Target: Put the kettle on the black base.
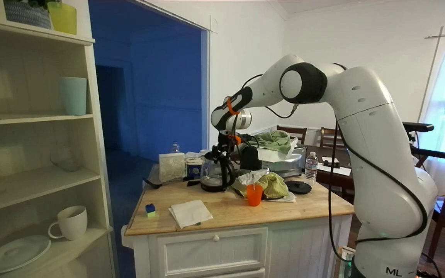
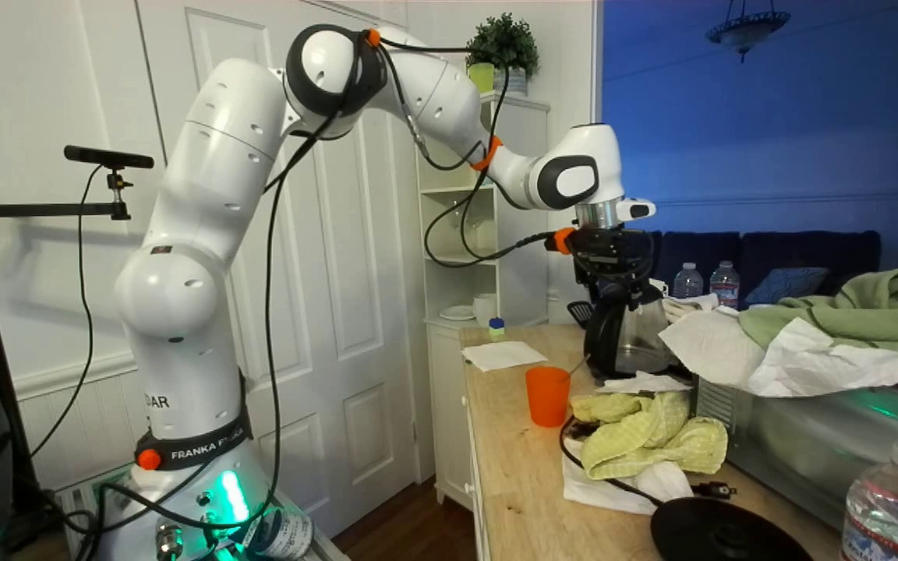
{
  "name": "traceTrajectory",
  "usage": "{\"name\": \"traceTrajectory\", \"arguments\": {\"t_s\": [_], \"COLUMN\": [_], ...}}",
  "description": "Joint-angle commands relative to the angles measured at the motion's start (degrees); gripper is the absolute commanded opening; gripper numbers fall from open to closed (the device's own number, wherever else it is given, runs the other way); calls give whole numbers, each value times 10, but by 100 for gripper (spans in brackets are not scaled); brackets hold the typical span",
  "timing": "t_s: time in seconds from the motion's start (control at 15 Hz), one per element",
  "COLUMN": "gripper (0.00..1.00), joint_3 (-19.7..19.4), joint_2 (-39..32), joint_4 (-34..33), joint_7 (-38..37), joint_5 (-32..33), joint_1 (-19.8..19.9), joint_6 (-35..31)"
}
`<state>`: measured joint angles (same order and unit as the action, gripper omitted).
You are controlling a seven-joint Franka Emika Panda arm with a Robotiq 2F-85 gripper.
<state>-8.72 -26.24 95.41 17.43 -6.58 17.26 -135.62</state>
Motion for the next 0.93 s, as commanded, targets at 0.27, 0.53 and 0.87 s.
{"name": "traceTrajectory", "arguments": {"t_s": [0.27,0.53,0.87], "gripper": [31,19,19], "joint_3": [8,8,14], "joint_2": [-25,-25,7], "joint_4": [-46,-50,-20], "joint_7": [-16,-27,-46], "joint_5": [-6,-11,-36], "joint_1": [13,15,17], "joint_6": [57,61,29]}}
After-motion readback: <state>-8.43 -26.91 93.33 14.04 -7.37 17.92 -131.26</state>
